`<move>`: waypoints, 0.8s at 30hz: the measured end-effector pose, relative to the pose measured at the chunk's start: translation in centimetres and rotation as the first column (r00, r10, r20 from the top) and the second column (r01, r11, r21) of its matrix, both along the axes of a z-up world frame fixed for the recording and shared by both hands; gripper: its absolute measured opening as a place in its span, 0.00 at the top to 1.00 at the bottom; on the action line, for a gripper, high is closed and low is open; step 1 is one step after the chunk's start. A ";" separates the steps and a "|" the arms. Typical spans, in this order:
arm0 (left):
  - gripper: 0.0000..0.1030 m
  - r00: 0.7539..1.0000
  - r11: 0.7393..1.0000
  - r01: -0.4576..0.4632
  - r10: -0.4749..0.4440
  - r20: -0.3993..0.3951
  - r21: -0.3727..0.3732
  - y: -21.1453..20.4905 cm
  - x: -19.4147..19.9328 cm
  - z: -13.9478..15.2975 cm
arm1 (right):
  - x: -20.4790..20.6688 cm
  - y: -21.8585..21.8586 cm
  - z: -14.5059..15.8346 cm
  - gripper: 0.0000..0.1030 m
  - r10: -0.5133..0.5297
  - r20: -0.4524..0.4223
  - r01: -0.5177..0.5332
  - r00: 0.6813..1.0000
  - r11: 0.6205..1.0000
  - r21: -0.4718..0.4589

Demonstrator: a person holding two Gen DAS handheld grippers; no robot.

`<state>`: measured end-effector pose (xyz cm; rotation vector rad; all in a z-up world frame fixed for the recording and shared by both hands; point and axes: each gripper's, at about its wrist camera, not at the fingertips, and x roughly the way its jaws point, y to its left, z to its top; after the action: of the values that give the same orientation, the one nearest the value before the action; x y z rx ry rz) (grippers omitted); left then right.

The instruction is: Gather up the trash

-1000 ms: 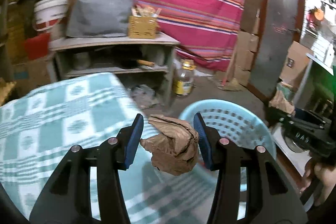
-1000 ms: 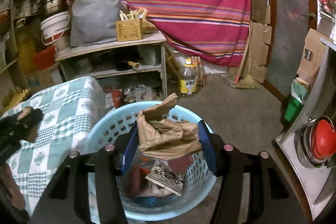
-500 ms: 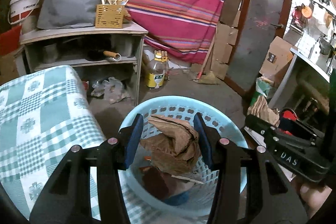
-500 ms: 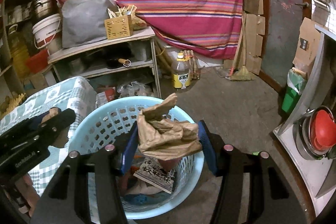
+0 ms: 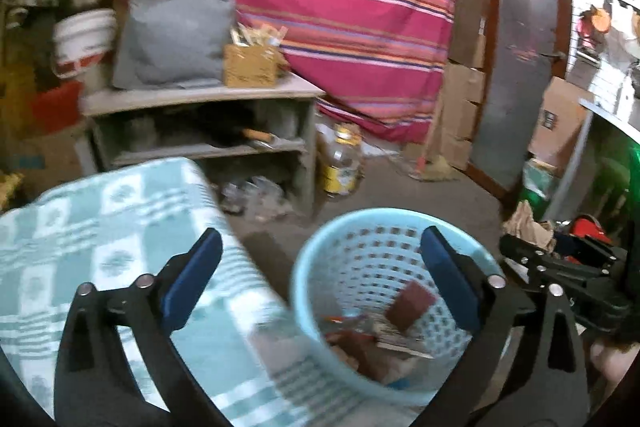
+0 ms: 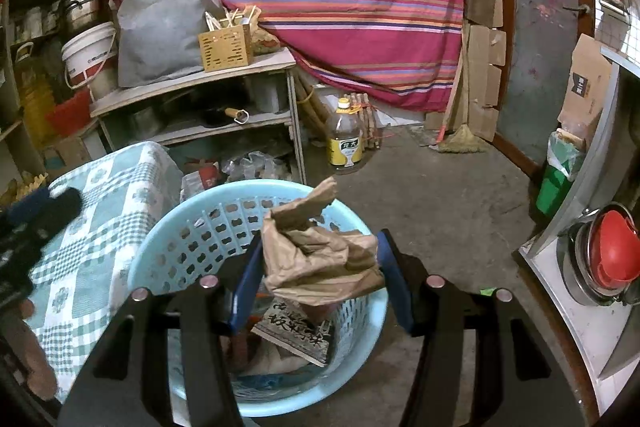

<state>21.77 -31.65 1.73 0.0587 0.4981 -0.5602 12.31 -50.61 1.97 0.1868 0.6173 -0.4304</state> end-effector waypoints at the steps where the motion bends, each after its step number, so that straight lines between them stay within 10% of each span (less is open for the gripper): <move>1: 0.05 1.000 1.000 -0.016 0.016 0.004 -0.004 0.7 -0.2 0.2 | 0.2 0.2 0.0 0.46 0.005 -0.001 -0.005 1.000 1.000 -0.002; 8: 0.05 0.998 0.998 -0.065 0.066 0.022 -0.015 3.8 -1.3 1.4 | 1.4 2.4 0.3 0.44 0.046 0.003 -0.046 0.999 0.999 -0.016; 12: 0.05 0.996 0.997 -0.079 0.079 0.034 0.002 5.2 -1.7 1.5 | 2.1 3.4 0.5 0.13 0.051 0.025 -0.050 0.998 0.998 -0.045; 24: 0.05 0.982 0.983 -0.181 0.181 0.060 -0.012 11.9 -3.5 2.9 | 2.0 6.3 0.7 0.05 0.058 0.011 -0.057 0.998 0.992 -0.116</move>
<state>18.23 -19.73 4.65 0.0242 0.4376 -0.3807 14.31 -44.27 2.63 0.0616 0.5803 -0.4076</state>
